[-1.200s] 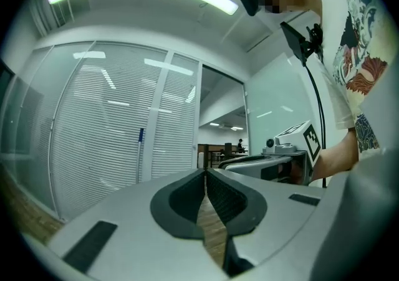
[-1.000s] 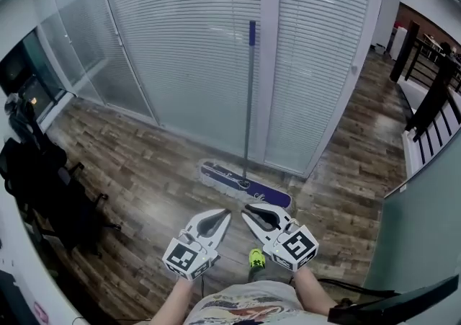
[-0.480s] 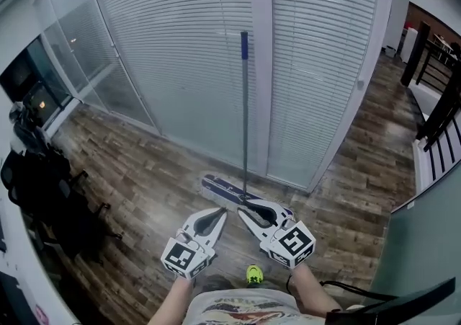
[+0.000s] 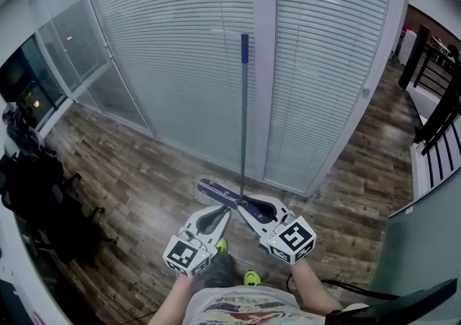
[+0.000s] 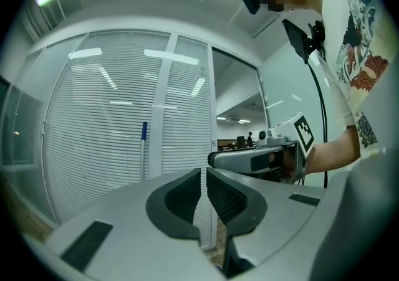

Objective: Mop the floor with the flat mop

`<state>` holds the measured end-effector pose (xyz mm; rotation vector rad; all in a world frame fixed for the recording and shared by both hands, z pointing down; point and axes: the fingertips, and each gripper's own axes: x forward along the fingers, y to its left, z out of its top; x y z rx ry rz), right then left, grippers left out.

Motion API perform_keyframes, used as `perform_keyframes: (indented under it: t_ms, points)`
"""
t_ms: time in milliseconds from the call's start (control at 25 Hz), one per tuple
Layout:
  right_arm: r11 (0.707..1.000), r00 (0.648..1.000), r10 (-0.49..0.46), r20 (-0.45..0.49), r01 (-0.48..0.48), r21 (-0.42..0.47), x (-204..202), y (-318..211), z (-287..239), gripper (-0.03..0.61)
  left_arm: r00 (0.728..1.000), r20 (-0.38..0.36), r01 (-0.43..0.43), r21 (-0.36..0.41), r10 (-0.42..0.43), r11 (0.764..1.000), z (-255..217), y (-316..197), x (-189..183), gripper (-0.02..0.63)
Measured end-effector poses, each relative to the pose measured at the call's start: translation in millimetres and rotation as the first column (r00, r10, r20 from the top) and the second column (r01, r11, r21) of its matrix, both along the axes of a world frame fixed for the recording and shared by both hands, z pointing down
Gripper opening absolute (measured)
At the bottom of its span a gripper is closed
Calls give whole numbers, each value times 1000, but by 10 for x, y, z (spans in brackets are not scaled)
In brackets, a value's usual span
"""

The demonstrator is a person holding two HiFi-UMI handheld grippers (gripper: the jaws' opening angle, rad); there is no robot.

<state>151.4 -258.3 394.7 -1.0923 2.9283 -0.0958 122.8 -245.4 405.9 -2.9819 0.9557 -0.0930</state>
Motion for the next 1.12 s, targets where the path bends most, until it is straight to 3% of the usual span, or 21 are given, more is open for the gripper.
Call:
perform_keyframes:
  t_ms: [240, 400, 560, 800, 920, 1120]
  points:
    - [996, 996, 84, -34, -85, -21, -109, -757, 156, 63, 999, -30, 19, -21, -20, 1000, 129, -863, -446, 14]
    - [987, 988, 150, -46, -152, -46, -287, -1510, 157, 144, 999, -9, -37, 3, 38, 999, 108, -1542, -616, 15]
    - [979, 977, 203, -65, -205, -21, -584, -2325, 7, 157, 995, -1, -99, -7, 99, 995, 78, -2284, -841, 15]
    - [951, 948, 308, -82, -309, 9, -601, -3122, -90, 161, 971, 52, -233, 17, 232, 972, 114, -3071, -751, 52]
    - [938, 933, 346, -95, -346, 17, -587, -3421, -75, 166, 965, 58, -258, 16, 257, 966, 148, -3427, -689, 132]
    - [923, 917, 384, -107, -384, 22, -436, -3792, -88, 172, 960, 48, -276, 25, 275, 961, 145, -3800, -487, 161]
